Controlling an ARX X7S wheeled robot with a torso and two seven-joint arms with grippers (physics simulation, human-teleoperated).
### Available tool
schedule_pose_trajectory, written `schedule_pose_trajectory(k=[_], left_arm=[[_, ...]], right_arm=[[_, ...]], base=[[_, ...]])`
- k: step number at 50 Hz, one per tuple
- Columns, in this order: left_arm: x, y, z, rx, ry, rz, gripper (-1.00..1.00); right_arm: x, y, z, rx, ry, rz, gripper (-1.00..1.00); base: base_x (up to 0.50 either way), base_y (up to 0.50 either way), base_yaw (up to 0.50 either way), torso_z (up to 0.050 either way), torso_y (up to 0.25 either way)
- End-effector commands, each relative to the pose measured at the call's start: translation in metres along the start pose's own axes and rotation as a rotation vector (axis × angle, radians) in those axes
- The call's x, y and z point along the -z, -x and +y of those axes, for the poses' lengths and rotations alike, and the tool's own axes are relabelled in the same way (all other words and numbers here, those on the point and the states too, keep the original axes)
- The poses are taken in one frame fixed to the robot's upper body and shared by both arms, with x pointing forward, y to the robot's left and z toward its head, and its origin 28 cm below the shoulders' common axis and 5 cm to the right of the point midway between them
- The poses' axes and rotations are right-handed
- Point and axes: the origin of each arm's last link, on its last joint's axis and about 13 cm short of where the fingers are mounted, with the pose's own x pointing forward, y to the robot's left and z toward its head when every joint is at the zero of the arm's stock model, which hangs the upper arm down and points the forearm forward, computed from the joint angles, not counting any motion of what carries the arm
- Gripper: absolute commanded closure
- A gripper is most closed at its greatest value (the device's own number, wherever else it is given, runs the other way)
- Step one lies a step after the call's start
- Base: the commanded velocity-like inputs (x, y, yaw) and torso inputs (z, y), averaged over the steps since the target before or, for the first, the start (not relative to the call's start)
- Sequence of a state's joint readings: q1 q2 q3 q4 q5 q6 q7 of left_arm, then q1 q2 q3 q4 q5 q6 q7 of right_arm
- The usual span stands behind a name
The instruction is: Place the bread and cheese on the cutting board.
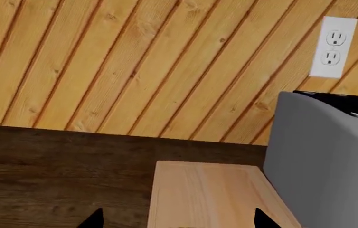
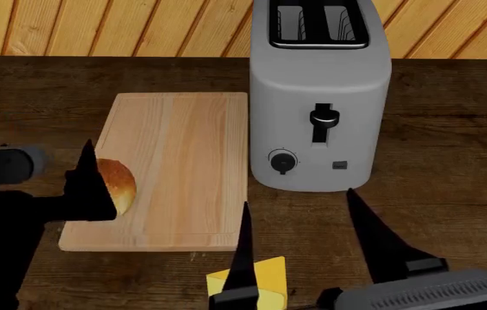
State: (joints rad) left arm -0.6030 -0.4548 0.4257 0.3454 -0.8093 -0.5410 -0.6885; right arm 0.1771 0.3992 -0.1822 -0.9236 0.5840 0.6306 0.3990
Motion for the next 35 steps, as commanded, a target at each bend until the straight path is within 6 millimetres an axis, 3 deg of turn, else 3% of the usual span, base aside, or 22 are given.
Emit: schedule_pose_trajectory(k=[1,9,16,35], left_arm=[[-0.014,0.029,0.011,-0.074,0.061,-0.105,-1.0],[-0.013,0.044,0.013,-0.052,0.088,-0.133,-1.0],[-0.023,0.056,0.013,-0.027,0.09,-0.166,-1.0],[-0.022,0.058,0.009,-0.003,0.088,-0.156,-1.0]], right_arm=[[0.009,-0.008,0.0,0.036,0.029,0.056,-1.0],[0.018,-0.013,0.0,0.013,0.011,0.131,-1.0],[0.025,-0.015,-0.001,0.01,-0.006,0.196,-1.0],[0.028,-0.014,-0.003,-0.046,0.008,0.291,-1.0]], base=[[0.0,0.0,0.0,0.0,0.0],[0.0,0.0,0.0,0.0,0.0],[0.0,0.0,0.0,0.0,0.0],[0.0,0.0,0.0,0.0,0.0]])
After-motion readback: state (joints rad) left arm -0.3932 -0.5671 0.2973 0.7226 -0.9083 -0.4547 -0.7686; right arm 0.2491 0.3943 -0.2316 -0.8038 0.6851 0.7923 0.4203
